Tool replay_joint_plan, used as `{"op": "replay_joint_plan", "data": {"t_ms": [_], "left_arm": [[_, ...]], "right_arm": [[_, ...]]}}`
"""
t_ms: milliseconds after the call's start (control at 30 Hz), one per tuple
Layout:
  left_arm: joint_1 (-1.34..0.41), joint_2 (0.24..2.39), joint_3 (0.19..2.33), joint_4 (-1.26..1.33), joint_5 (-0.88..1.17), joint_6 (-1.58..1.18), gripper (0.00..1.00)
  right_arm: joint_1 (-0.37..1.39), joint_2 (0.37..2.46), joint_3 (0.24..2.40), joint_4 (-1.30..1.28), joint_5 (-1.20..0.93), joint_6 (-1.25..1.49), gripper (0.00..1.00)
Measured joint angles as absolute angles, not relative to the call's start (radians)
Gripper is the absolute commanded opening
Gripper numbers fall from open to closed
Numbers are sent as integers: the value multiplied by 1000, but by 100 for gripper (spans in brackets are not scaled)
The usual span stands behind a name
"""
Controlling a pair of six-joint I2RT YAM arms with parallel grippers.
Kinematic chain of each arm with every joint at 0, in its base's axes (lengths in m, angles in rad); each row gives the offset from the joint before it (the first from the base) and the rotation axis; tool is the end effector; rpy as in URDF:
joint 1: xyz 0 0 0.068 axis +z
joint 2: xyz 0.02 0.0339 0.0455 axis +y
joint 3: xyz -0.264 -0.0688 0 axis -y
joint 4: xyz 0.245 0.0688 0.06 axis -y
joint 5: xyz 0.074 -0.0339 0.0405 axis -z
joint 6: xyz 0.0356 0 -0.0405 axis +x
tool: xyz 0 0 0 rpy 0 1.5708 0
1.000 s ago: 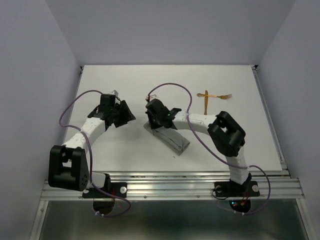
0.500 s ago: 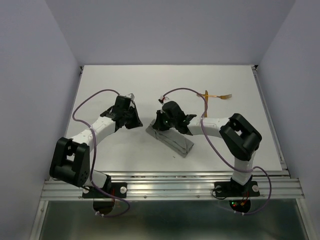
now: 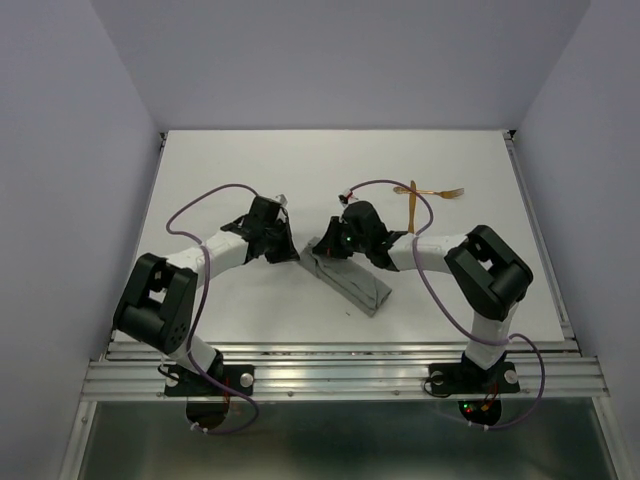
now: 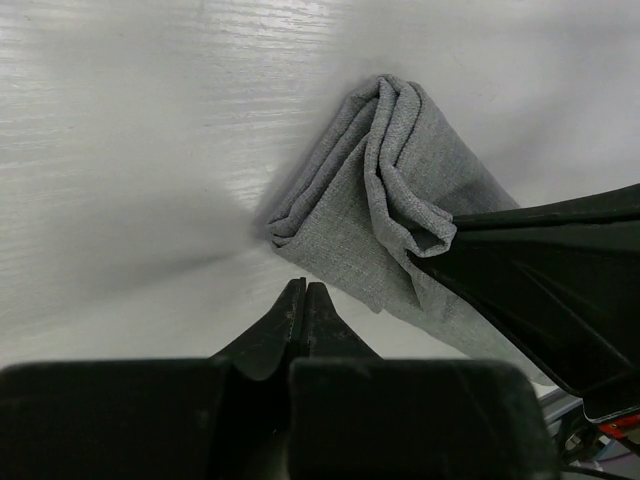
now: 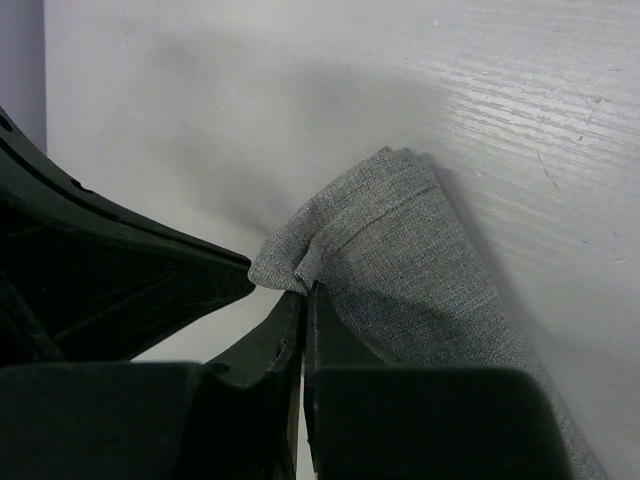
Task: Fold the napkin into a case and place the utensils inside
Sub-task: Pick up the top corner of the smaller rectangle folded napkin from the center of the board, then grasp the top corner of the smaller rectangle folded napkin at the center of the board.
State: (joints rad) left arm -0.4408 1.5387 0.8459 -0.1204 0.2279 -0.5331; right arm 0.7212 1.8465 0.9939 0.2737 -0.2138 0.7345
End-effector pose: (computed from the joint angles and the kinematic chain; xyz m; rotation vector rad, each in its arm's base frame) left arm 0.2797 -0.1408 0.1881 -0.0016 2.4835 -0.7130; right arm 0.2874 0.2627 0.1630 -0.1199 2.3329 1.0262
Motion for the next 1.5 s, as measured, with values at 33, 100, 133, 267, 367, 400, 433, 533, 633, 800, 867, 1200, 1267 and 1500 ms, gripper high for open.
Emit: {"op": "replay_joint_plan", "data": {"t_ms": [33, 100, 133, 267, 367, 400, 433, 533, 633, 800, 867, 1200, 1267, 1500], "left_arm": [[-446, 1538, 846, -117, 226, -536, 0], [-460, 1537, 846, -106, 221, -539, 0], [-469, 1536, 846, -101, 215, -540, 0], [-502, 1535, 852, -97, 200, -540, 3], [-526, 1540, 881, -114, 170, -541, 6], [-537, 1546, 894, -118, 155, -543, 8], [-542, 1551, 903, -120, 142, -545, 9], [-559, 1564, 916, -124, 116, -551, 13], [-570, 1573, 916, -128, 99, -558, 27], [-593, 1590, 920, -136, 62, -568, 46], [-601, 1591, 920, -143, 46, -577, 52], [-625, 1609, 930, -143, 27, -584, 42], [-630, 1619, 933, -142, 15, -584, 41], [-643, 1664, 942, -141, -19, -584, 35]], "right_arm": [[719, 1843, 993, 278, -220, 744, 1], [713, 1840, 992, 284, -232, 762, 1], [712, 1840, 992, 287, -238, 770, 1], [705, 1840, 992, 299, -261, 803, 1], [701, 1840, 992, 300, -271, 819, 1], [701, 1840, 992, 300, -273, 825, 1], [698, 1840, 992, 300, -276, 832, 1], [693, 1837, 990, 300, -285, 843, 1], [692, 1831, 984, 300, -290, 851, 1], [692, 1827, 984, 300, -295, 861, 1], [688, 1827, 984, 300, -296, 863, 1], [682, 1826, 984, 300, -296, 867, 1], [681, 1826, 984, 300, -294, 868, 1], [679, 1826, 984, 300, -292, 868, 1]]}}
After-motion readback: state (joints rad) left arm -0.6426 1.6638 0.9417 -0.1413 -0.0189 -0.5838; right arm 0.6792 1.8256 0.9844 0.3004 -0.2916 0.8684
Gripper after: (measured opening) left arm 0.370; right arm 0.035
